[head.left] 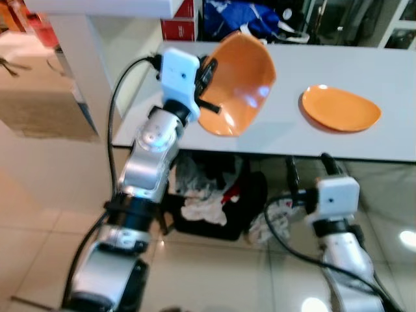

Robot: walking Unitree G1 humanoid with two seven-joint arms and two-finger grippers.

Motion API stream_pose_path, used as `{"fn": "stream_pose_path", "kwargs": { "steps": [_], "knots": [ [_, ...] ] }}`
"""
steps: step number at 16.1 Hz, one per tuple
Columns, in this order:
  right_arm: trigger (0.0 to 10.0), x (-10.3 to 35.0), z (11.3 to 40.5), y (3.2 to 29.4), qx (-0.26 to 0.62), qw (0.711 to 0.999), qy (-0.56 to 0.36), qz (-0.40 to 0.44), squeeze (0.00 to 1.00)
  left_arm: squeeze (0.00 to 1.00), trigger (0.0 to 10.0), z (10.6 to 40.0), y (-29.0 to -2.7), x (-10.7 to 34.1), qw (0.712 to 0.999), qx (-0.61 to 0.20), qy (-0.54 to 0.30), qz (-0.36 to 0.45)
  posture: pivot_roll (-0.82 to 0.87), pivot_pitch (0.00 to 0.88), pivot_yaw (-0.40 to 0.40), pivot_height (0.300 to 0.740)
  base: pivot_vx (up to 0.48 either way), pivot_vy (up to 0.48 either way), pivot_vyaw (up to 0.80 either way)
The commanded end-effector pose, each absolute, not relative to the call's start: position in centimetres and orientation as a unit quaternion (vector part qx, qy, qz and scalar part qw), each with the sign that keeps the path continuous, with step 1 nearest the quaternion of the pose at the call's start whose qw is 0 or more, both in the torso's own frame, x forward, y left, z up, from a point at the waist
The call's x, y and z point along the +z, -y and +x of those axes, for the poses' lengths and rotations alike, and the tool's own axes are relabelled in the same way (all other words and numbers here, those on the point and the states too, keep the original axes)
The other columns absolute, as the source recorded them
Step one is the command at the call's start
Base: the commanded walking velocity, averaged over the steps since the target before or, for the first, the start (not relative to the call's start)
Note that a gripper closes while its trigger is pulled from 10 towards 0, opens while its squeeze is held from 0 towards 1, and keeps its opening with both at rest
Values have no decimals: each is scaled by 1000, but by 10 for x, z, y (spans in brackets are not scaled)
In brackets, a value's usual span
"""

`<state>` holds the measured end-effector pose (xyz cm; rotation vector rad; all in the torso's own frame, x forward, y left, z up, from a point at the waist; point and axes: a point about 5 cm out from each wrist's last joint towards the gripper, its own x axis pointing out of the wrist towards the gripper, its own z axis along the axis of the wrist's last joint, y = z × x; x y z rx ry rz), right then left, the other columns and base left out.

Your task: Setting the table

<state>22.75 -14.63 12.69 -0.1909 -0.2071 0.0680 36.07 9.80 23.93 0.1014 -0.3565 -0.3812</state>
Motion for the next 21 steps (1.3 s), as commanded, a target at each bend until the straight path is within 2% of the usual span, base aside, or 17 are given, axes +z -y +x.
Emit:
{"fn": "stream_pose_path", "kwargs": {
  "steps": [1,7,11,16,18,21],
  "knots": [
    [10000,129,226,151,29,989,107,-101,0,0,0,362,-95,250,961,-187,197,48,-29,0,39,740,274,-390,0],
    [10000,129,226,152,28,988,107,-104,0,0,0,364,-94,252,959,-192,201,47,-45,0,46,740,272,-392,0],
    [10000,132,229,156,25,987,112,-112,0,0,0,370,-95,234,966,-192,168,47,-63,0,48,740,274,-391,0],
    [10000,131,226,155,27,988,108,-111,0,0,0,378,-94,237,966,-202,156,33,-65,0,48,740,308,-361,0],
    [10000,130,225,155,28,988,106,-109,0,0,0,393,-98,227,977,-191,76,-52,-70,0,52,740,172,0,0],
    [10000,129,225,153,30,988,105,-109,0,0,0,400,-95,228,975,-191,52,-105,-75,0,54,740,0,0,0]
  ]
}}
